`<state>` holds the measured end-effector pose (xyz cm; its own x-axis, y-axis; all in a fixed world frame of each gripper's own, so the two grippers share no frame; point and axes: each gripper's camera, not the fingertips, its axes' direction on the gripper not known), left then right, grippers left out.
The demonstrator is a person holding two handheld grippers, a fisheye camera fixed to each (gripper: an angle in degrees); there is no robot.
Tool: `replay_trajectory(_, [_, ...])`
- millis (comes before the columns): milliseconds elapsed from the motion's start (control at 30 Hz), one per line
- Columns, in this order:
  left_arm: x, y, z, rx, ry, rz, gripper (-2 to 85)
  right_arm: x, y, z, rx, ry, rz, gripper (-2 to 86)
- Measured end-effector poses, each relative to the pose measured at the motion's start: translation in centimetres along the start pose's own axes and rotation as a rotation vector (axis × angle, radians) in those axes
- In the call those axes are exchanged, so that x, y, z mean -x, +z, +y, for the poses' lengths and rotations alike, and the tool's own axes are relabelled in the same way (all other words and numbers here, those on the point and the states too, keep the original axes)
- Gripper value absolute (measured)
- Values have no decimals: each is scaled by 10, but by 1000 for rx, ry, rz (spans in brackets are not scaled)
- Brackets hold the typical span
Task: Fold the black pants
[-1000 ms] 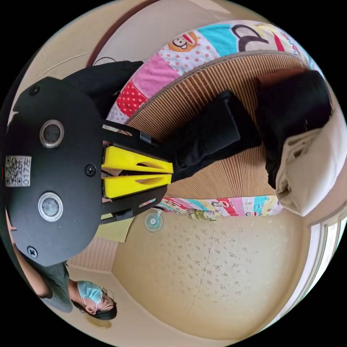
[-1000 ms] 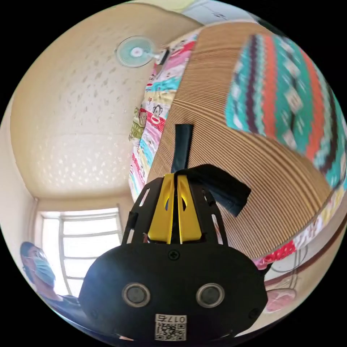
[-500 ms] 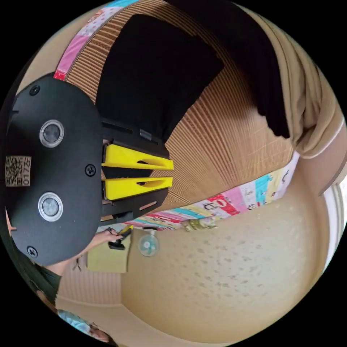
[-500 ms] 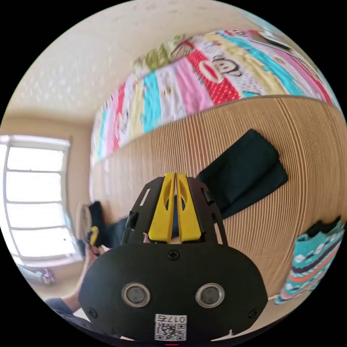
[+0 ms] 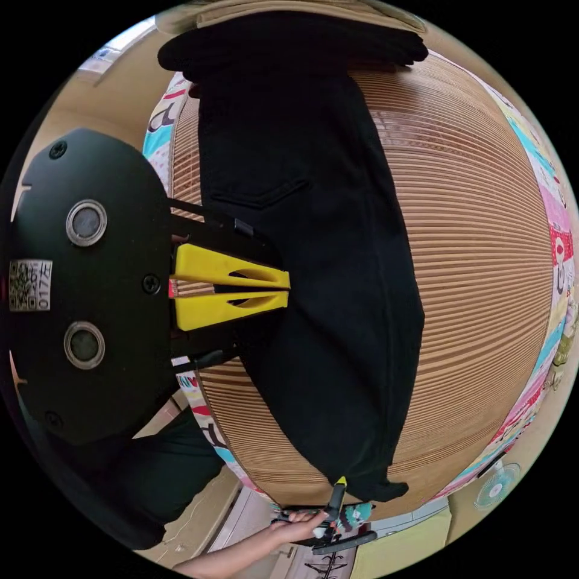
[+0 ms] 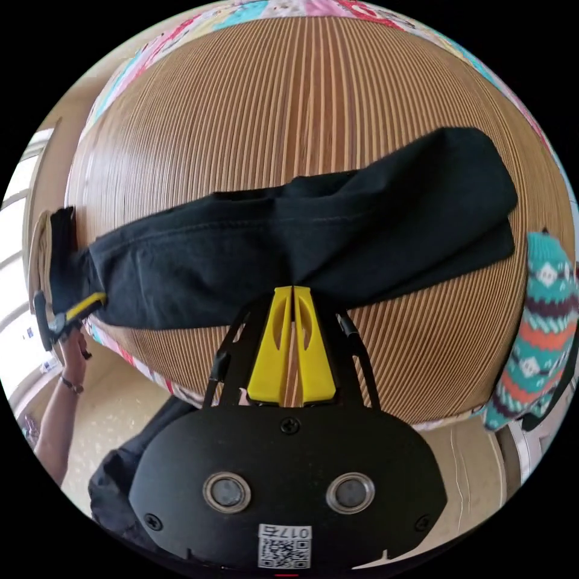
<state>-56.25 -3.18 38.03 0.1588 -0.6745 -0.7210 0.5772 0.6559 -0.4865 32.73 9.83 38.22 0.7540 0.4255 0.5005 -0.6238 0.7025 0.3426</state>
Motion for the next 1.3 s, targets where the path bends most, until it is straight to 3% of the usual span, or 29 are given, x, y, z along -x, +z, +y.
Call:
replay_trajectory(167, [25,3,19,32,-140,145,-10,-6,15,79,113,23,-49,8])
replay_trajectory(367, [54,8,52,-34,-419,450,-10,-137,-15,163,-156,516,-375,24])
replay_trajectory(500, [71,14,78,-102,-603,620,-10,-233,-10,188,-332,766,-618,88])
replay_trajectory(600, [82,22,90,-118,-697,728,-10,-266,-3,166,-307,738,-708,89])
replay_trajectory(767, [94,23,92,-72,-722,768,-9,-284,-7,135,-100,708,-620,28])
replay_trajectory(967, [106,3,91,-141,-697,765,15,-267,-73,172,-416,595,-565,18])
replay_trajectory(1067, [117,5,98,-197,-736,800,74,-268,-44,190,-337,673,-449,31])
replay_trajectory(1133, [126,11,103,-207,-783,820,98,-285,-11,203,-246,738,-528,54])
replay_trajectory(1300, [167,5,120,-394,-904,809,112,-292,-14,235,-290,805,-667,52])
